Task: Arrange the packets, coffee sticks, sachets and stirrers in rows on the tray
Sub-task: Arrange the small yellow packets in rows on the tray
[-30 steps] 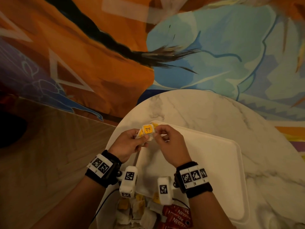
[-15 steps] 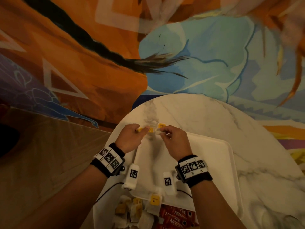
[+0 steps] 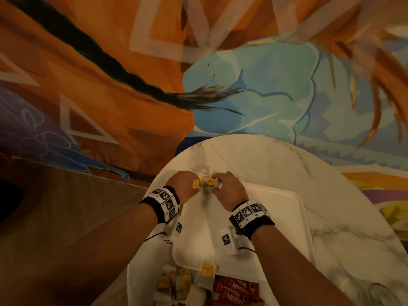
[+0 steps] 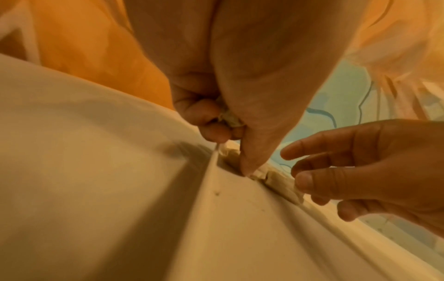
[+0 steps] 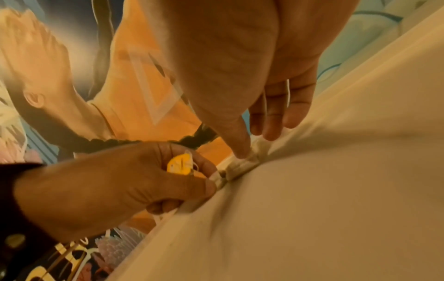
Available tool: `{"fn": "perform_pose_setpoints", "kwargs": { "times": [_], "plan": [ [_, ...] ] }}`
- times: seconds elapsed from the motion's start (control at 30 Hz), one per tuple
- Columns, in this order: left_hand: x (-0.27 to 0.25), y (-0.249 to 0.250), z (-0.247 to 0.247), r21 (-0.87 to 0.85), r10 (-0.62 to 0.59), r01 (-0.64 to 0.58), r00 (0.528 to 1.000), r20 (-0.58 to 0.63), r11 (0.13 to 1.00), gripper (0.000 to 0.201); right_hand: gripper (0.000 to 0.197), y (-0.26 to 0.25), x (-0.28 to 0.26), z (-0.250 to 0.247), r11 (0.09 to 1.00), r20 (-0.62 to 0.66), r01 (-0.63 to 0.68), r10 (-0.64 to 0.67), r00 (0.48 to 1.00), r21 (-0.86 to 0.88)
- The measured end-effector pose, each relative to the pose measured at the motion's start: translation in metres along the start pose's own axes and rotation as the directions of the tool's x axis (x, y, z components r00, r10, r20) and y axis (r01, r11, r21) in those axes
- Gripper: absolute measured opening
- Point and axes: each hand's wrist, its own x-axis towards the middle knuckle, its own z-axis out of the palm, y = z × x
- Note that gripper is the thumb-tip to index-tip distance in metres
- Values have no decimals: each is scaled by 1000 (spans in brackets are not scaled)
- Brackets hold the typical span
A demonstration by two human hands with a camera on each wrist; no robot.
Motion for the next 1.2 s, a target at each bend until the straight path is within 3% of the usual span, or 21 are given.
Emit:
{"fn": "perform_pose_setpoints", "kwargs": {
  "times": [0.23,0.33,0.43,0.53,0.63,0.7,0.8,0.9,1.07,1.13,1.2],
  "plan": [
    [-1,0,-1,-69,-6,6,1000,3,998,17,26,-8,2,12,1000,86,3,-3,996,1],
    [-5,-2,-7,-283,-5,5,1000,3,959,25,28,-9,1,9,999,78,10,-13,997,40],
    [-15,2,-21,-582,15,19,998,54,813,34,26,-10,-3,1,987,10,18,-20,1000,158],
    [-29,9,-30,-797,88,61,986,141,601,39,19,-14,-8,-8,927,-93,29,7,996,375],
    [-38,15,-33,-877,111,119,975,192,466,55,22,-20,-15,-16,872,-66,41,-10,998,488],
    [-42,18,-33,-894,110,138,973,203,427,67,20,-22,-19,-20,893,-37,50,-38,999,447],
    [-44,23,-30,-884,122,127,972,202,451,56,14,-23,-20,-24,904,-39,36,-21,999,425],
    [-42,25,-26,-836,59,114,983,172,537,12,9,-18,-19,-28,902,-70,31,-1,998,431],
    [-39,31,-26,-804,-78,106,994,75,585,16,34,-17,-27,-34,867,-181,34,65,981,497],
    [-40,35,-28,-829,-98,128,991,89,544,14,30,-16,-33,-34,906,-238,116,-18,971,406],
    [-38,38,-27,-838,-113,148,988,104,525,11,24,-13,-38,-31,927,-193,176,-117,974,330]
  ]
}}
